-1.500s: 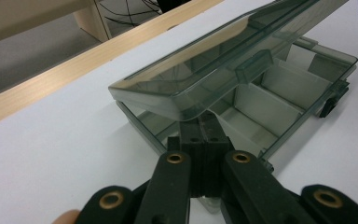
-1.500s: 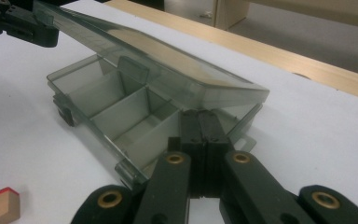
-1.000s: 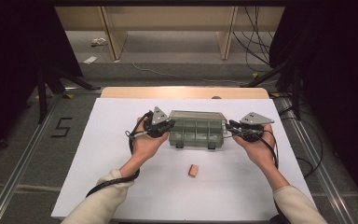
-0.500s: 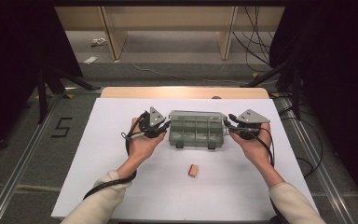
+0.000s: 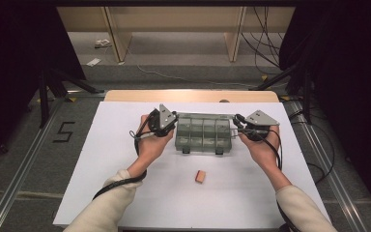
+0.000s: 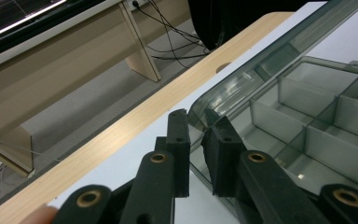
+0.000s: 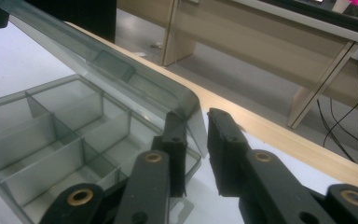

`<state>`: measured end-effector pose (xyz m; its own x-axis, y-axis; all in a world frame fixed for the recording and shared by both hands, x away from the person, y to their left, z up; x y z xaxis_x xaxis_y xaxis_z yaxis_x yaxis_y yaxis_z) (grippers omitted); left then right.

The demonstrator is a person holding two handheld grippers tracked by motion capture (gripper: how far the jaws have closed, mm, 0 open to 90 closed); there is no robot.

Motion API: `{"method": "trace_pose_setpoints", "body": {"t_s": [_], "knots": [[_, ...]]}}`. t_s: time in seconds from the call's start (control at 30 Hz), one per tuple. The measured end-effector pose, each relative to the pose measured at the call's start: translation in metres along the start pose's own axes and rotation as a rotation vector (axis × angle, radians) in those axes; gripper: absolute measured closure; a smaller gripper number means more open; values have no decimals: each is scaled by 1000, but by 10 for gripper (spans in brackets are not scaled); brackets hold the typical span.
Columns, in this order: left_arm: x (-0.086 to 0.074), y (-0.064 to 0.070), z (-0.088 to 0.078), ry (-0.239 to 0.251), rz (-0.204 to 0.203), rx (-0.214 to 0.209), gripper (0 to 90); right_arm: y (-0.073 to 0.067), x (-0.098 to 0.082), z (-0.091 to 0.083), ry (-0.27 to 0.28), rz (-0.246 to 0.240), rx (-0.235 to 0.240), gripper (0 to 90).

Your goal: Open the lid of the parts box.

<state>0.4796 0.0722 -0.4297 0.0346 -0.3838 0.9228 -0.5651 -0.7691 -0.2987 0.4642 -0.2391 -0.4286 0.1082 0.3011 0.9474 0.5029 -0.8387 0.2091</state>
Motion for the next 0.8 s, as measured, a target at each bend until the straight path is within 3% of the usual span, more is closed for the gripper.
{"method": "trace_pose_setpoints", "body": {"t_s": [0.8], "knots": [[10, -12, 14, 0, -49, 23, 835, 3, 10, 16, 17, 45, -63, 842]]}}
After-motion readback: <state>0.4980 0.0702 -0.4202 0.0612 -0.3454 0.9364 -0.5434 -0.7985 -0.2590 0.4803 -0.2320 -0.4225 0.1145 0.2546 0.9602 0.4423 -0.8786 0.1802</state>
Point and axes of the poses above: each handheld gripper's, and its own axes: z roughly forward along the jaws, x roughly out of its top, y roughly to its right, the point moved 1 cm from there along z, roughly forward along the jaws, and after that the axes turned 7 degrees about y, right-handed, at the moved point
